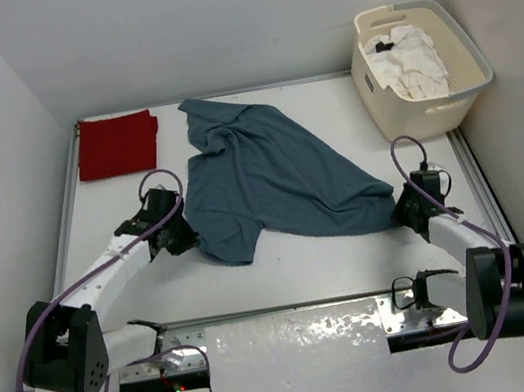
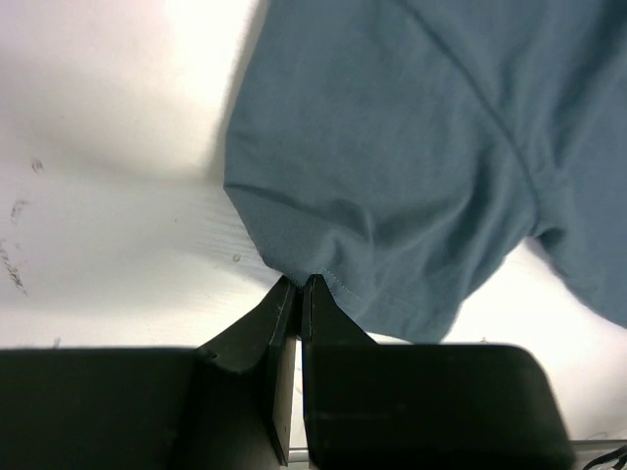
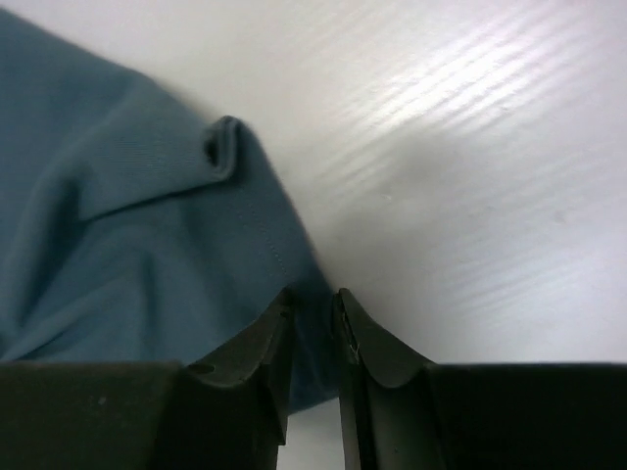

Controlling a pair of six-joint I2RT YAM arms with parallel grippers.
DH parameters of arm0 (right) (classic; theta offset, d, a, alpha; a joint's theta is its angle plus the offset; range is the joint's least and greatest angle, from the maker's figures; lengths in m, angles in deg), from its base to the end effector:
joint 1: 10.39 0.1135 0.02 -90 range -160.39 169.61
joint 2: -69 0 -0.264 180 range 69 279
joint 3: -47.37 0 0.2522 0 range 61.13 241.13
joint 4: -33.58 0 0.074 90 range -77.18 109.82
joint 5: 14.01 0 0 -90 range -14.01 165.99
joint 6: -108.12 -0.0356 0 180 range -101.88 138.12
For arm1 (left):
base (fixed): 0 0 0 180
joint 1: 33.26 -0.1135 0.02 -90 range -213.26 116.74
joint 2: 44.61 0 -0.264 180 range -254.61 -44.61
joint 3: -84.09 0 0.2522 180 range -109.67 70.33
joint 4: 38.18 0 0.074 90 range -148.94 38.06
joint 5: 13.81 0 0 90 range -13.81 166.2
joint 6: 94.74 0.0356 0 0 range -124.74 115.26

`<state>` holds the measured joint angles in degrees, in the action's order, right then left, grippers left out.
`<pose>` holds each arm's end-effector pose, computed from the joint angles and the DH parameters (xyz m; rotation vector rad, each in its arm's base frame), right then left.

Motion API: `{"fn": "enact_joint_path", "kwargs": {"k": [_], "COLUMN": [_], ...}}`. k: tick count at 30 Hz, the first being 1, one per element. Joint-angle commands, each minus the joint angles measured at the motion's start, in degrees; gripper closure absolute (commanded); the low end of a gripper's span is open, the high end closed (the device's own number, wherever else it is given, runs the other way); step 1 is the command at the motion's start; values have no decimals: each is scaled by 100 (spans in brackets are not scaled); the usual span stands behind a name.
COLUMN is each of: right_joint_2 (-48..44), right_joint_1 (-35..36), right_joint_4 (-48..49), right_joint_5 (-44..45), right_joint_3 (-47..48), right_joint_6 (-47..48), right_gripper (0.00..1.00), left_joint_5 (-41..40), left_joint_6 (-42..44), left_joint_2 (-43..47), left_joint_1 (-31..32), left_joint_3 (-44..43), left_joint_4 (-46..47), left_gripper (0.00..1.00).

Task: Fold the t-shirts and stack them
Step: Flatten out the tshirt

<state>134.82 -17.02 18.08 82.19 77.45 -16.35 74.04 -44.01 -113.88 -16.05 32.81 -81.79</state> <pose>0.1834 -0.0252 0.1217 0.9070 2.2861 0.0788 0.2092 -0.0634 0.1861 -0.5241 2.6223 -0.2760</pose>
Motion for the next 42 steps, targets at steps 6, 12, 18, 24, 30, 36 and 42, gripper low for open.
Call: {"fn": "enact_joint_path", "kwargs": {"k": [6, 12, 18, 24, 30, 36, 42], "right_joint_2": [-684, -764, -553, -878, -1142, -1169, -809], "right_joint_1": [13, 13, 13, 22, 22, 31, 22], "right_joint_4": [-467, -915, -2187, -2840, -3174, -3421, -3210], "right_joint_5": [-1182, -928, -628, -812, -699, -1041, -832], "right_joint_3": [-691, -385, 415, 601, 1197, 1498, 1085], "right_joint_6": [-367, 64, 512, 373, 661, 882, 881], "right_gripper": [90, 100, 37, 36, 37, 36, 38], "left_joint_5": [-233, -233, -180, -145, -13, 66, 66], "left_joint_6": [226, 200, 200, 191, 244, 253, 262], "left_joint_2": [98, 178, 178, 125, -51, -156, -191], "left_joint_1": [19, 19, 19, 19, 19, 19, 19], "left_joint_3": [-511, -467, -449, -423, -467, -467, -476], "left_joint_4": [-302, -233, -179, -74, -30, 67, 58], "left_gripper": [100, 100, 100, 100, 100, 100, 100]}}
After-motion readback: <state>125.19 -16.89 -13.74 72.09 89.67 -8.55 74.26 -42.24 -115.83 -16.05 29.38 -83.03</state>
